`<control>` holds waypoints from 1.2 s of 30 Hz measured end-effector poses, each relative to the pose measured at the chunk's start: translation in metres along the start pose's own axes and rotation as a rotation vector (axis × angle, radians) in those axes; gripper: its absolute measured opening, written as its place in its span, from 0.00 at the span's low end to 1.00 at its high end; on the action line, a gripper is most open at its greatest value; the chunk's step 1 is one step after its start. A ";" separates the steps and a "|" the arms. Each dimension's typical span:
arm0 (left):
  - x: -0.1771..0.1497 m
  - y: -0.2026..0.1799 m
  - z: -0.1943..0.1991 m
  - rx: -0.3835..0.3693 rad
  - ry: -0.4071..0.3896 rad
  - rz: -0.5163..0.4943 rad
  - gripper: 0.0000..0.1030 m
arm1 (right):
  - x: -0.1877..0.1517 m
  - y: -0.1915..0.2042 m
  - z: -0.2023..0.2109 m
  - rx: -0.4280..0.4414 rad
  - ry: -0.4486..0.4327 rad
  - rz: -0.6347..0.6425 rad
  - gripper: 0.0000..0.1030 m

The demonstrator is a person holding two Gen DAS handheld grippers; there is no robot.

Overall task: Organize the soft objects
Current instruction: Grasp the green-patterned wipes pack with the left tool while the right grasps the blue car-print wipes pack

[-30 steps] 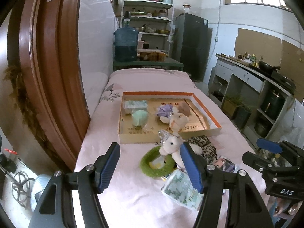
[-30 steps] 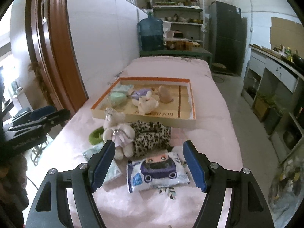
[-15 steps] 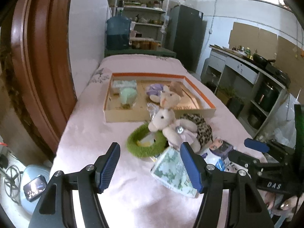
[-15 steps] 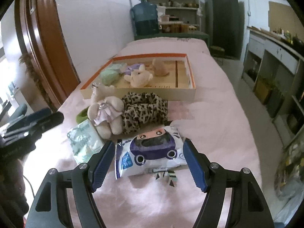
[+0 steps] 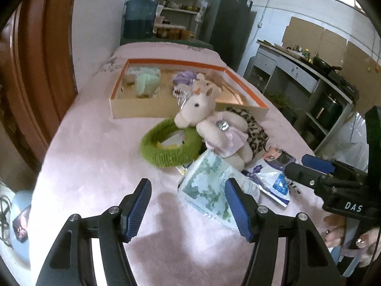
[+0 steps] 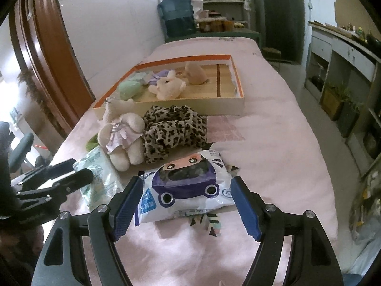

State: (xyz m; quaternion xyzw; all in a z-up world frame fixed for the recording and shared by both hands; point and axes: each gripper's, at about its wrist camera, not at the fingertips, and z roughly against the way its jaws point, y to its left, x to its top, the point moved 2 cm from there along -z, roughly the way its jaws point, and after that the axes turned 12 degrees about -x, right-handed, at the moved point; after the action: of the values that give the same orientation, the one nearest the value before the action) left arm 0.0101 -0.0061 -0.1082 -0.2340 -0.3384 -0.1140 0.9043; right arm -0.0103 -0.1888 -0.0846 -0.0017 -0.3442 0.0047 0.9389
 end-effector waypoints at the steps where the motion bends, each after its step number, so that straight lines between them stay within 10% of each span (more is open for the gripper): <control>1: -0.001 0.001 -0.003 -0.003 0.007 0.004 0.62 | 0.000 0.000 -0.001 0.000 0.001 0.001 0.75; 14: -0.008 -0.011 -0.025 -0.111 0.059 0.008 0.62 | 0.002 -0.004 -0.016 0.012 0.035 -0.002 0.76; 28: -0.010 -0.021 -0.027 -0.178 0.050 -0.016 0.35 | 0.004 0.018 -0.042 -0.045 0.095 0.152 0.84; 31: -0.010 -0.024 -0.026 -0.183 0.042 -0.028 0.28 | 0.002 0.019 -0.039 -0.064 0.080 0.168 0.77; 36: -0.008 -0.024 -0.024 -0.193 0.025 -0.035 0.21 | 0.004 0.008 -0.026 -0.095 0.040 0.154 0.36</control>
State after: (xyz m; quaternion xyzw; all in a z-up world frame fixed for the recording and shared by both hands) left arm 0.0090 -0.0386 -0.1209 -0.3128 -0.3186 -0.1647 0.8795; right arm 0.0093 -0.1804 -0.1020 -0.0731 -0.3239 0.0606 0.9413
